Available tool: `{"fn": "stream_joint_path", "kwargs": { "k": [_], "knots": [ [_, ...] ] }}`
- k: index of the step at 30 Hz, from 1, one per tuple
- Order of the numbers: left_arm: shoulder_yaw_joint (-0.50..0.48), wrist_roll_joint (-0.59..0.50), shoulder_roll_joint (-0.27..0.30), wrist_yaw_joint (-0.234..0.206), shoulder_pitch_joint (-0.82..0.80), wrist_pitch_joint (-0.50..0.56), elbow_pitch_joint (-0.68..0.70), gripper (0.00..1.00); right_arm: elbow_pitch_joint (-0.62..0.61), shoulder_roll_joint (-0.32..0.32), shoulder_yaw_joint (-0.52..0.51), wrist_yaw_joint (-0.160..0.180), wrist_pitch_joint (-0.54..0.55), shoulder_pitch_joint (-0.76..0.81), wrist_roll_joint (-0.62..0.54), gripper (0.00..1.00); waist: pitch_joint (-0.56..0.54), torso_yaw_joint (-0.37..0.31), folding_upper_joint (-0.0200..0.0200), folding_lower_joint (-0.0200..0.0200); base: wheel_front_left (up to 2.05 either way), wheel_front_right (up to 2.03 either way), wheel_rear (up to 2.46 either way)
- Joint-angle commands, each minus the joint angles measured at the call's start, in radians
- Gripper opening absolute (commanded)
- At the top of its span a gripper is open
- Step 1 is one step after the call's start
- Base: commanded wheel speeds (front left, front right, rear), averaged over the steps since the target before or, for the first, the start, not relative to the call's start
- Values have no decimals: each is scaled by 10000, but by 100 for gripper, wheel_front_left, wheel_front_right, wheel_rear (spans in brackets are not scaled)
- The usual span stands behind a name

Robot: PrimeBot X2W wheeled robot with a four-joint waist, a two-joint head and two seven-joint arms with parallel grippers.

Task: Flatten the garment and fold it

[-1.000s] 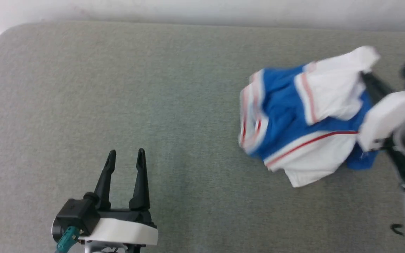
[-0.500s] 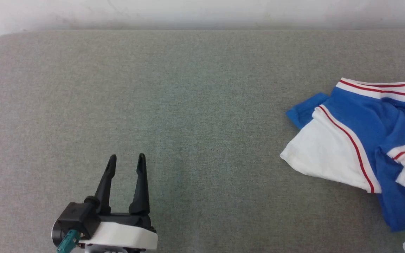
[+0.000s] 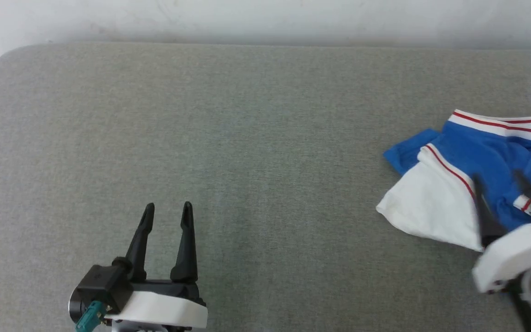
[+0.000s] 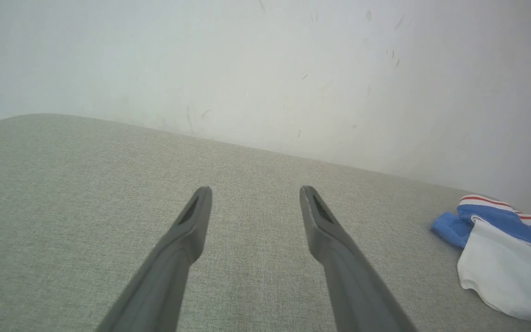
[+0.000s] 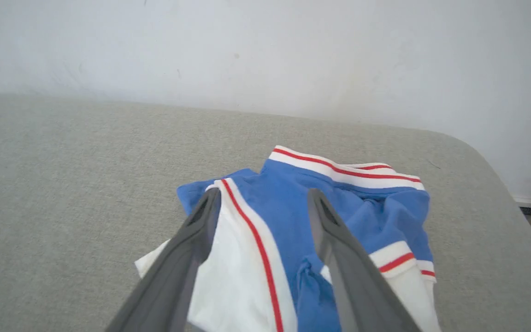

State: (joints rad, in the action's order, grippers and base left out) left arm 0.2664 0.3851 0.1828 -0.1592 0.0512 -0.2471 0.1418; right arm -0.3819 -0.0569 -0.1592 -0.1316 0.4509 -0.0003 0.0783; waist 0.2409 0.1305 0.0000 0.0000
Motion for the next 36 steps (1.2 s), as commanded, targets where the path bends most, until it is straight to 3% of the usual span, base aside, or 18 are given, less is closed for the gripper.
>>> {"fn": "stream_joint_path", "kwargs": {
  "k": [1, 6, 14, 17, 18, 27, 31, 36],
  "knots": [
    [3, 24, 12, 5, 44, -39, 22, 100, 23, -36, 276, 9, 188, -98, -21, 100, 51, 121, 0, 0, 0, 0, 0],
    [68, 35, -35, 66, -65, -58, -16, 100, 1028, -535, 1586, 9, 1299, -152, -132, 100, 308, 434, 0, 0, 0, 0, 0],
    [168, 37, -179, 162, -337, -90, -167, 100, 3157, -1175, 2121, 9, 1608, -932, -624, 100, 758, 1063, 0, 0, 0, 0, 0],
    [140, 45, -225, 166, -370, -103, -224, 100, 3665, -1250, 2354, 9, 1936, -1069, -523, 7, 772, 1196, 0, 0, 0, 0, 0],
    [124, 51, -238, 168, -364, -107, -242, 100, 3716, -1229, 2389, 9, 2013, -1102, -479, 0, 748, 1220, 0, 0, 0, 0, 0],
    [47, 48, -307, 180, -270, -129, -382, 100, 2955, -1018, 2911, 9, 1536, -1711, 10, 0, 213, 1180, 0, 0, 0, 0, 0],
    [59, 63, -334, 206, -250, -132, -378, 100, 2464, -762, 3884, 9, 1337, -2154, 462, 0, 11, 1180, 0, 0, 0, 0, 0],
    [-132, 93, -233, 139, -132, -136, -329, 100, 2356, -333, 5813, 9, 1241, -2406, 1301, 0, -61, 1294, 0, 0, 0, 0, 0]
  ]
}}
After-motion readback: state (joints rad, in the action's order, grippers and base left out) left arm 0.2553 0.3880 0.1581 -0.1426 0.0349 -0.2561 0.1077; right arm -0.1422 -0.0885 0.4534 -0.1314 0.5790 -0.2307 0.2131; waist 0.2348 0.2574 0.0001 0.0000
